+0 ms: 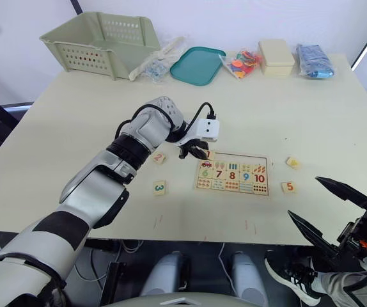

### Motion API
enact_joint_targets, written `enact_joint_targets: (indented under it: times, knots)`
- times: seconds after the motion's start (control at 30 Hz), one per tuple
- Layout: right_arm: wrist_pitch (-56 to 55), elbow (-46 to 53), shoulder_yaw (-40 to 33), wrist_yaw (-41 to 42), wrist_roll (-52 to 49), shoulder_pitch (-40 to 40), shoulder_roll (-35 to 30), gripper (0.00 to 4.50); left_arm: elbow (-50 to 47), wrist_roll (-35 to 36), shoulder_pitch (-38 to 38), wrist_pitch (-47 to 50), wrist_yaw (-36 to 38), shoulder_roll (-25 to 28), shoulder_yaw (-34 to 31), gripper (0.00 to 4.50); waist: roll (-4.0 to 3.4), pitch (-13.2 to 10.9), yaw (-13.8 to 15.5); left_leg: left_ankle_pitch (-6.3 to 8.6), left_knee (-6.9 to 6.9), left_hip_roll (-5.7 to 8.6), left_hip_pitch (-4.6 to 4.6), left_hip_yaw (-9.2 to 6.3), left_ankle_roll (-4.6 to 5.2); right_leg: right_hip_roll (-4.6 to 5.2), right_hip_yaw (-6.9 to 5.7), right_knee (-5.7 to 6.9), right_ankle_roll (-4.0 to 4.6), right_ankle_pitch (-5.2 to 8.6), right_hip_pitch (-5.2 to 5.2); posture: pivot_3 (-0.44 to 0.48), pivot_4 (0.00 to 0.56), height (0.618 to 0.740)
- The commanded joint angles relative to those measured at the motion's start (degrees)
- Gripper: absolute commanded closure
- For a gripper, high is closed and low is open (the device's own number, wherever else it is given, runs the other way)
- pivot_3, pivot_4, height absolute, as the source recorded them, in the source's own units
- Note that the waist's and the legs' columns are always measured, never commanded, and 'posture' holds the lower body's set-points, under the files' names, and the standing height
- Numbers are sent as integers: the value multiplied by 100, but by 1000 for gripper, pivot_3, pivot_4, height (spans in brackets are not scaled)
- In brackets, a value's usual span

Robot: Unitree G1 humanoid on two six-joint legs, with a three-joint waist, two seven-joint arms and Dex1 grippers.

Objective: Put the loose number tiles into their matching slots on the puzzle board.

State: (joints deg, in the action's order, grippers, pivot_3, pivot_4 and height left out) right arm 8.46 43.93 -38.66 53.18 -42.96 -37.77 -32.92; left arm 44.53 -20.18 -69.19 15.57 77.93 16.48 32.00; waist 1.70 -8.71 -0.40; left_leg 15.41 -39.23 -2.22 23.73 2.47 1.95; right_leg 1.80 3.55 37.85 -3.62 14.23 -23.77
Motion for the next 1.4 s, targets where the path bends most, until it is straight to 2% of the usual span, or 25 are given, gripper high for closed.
enact_joint_targets:
  times: [0.03,1.03,1.1,1.13,1.4]
  knots:
    - [-88,134,-34,-45,-26,10,4,0,32,-44,-26,-82,17,11,25,3571,0,0,1,0,0,0,0,0,0,0,0,0,0,0,0,0,150,740]
    - [-120,124,26,-54,27,9,59,0,62,-5,-60,-253,90,21,-28,3571,-1,0,2,0,0,0,0,0,0,0,0,0,0,0,0,0,150,740]
    - [-120,114,35,-48,31,19,57,0,62,-7,-56,-269,51,20,-38,2533,-1,0,2,0,0,0,0,0,0,0,0,0,0,0,0,0,150,740]
    - [-121,110,38,-46,35,22,58,0,58,0,-54,-282,34,19,-48,2251,-1,1,2,0,0,0,0,0,0,0,0,0,0,0,0,0,150,740]
    - [-131,97,73,-48,61,67,69,0,-89,318,-218,-100,397,250,-341,2251,-2,1,-6,0,0,0,0,0,0,0,0,1,0,0,0,0,150,740]
